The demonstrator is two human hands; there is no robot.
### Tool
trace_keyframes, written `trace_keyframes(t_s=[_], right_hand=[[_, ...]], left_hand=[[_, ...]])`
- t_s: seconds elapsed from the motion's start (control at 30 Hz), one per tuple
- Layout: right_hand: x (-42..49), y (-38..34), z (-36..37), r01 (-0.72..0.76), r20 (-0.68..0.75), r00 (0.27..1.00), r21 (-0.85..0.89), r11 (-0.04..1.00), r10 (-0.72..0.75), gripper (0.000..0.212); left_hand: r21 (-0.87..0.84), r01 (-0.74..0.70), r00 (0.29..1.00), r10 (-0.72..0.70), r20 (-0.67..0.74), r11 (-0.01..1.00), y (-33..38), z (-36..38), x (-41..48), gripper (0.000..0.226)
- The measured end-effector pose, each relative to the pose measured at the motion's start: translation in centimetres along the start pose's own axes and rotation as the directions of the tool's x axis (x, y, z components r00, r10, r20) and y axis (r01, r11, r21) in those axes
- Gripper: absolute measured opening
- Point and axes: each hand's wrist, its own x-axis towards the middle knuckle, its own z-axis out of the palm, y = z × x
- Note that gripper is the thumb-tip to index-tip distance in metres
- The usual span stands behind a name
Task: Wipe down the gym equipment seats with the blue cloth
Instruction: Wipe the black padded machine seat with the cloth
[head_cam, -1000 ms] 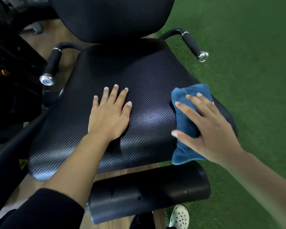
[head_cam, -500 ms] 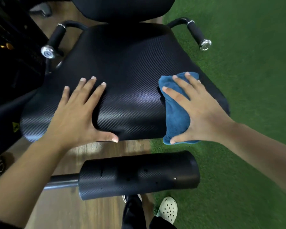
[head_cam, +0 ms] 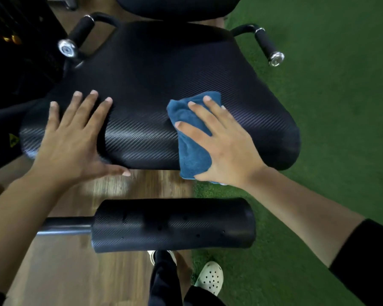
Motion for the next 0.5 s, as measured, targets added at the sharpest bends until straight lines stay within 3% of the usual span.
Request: trace_keyframes(t_s=[0.1, 0.3, 0.5], right_hand=[[-2.5, 2.4, -0.7, 0.006, -0.038, 0.999, -0.015, 1.0, -0.007, 0.104], [-6.5, 5.3, -2.2, -0.154, -0.097, 0.983, 0.043, 0.987, 0.157, 0.091], [-2.9, 2.5, -2.9, -0.35, 0.061, 0.937, 0.123, 0.928, 0.345, 0.11]], left_hand=[[0.004, 0.001, 1.0, -0.001, -0.011, 1.0, 0.3, 0.0, -0.3, 0.14], [-0.03, -0.02, 1.0, 0.021, 0.012, 0.999, 0.1, 0.0, -0.3, 0.142], [-0.209, 0.03, 0.997, -0.045, -0.068, 0.977, -0.1, -0.5, -0.2, 0.085]])
